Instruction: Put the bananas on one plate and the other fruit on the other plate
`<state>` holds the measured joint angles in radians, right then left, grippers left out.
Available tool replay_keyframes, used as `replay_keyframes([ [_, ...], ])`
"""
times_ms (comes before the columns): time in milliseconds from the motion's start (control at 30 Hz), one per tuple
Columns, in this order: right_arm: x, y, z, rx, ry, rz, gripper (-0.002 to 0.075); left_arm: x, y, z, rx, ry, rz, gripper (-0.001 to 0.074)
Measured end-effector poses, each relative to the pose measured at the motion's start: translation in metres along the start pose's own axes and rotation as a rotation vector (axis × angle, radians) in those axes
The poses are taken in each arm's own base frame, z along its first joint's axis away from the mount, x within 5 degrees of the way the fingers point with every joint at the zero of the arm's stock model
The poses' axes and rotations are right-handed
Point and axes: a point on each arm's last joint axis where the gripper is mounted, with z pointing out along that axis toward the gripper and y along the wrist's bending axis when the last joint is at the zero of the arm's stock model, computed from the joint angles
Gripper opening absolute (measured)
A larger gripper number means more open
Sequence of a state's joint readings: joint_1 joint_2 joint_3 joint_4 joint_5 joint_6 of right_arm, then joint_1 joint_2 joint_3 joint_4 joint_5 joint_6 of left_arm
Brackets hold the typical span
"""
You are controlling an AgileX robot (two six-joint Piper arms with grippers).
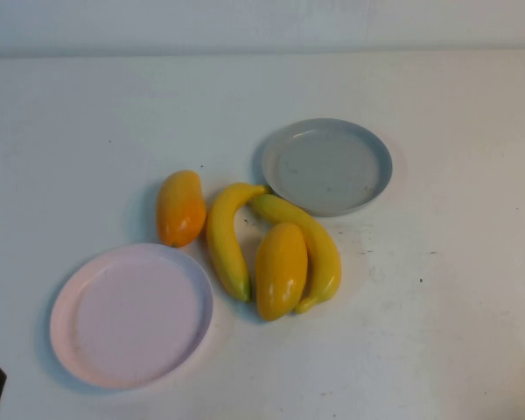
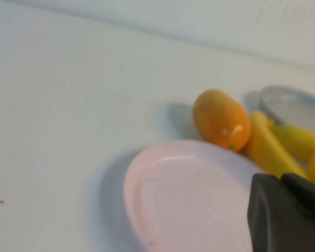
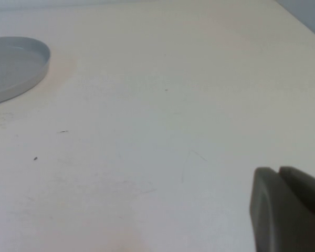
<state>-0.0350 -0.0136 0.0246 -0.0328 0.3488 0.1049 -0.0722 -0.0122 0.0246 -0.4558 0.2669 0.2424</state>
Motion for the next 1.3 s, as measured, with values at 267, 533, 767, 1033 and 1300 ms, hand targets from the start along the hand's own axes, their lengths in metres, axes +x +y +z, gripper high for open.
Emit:
replay_keyframes([
  [267, 0.000, 0.000, 0.000, 0.000, 0.000, 0.000, -0.0016, -0.014, -0.001, -0.001, 0.042, -0.153, -0.387, -0.0005],
  [533, 0.000, 0.000, 0.000, 0.000, 0.000, 0.000, -0.0015, -0.044, -0.011, -0.005, 0.083, -0.140, -0.392, -0.0005],
  [767, 0.000, 0.000, 0.000, 0.000, 0.000, 0.000, -0.0016, -0.096, -0.038, 0.028, 0.158, 0.286, -0.290, -0.0005],
  [1033, 0.000, 0.000, 0.000, 0.000, 0.000, 0.000, -0.0016, -0.133, -0.042, 0.109, 0.193, 0.661, -0.103, -0.0005],
  [1300, 0.000, 0.000, 0.000, 0.000, 0.000, 0.000, -0.0016, -0.153, -0.038, 0.206, 0.182, 0.833, -0.025, -0.0005],
])
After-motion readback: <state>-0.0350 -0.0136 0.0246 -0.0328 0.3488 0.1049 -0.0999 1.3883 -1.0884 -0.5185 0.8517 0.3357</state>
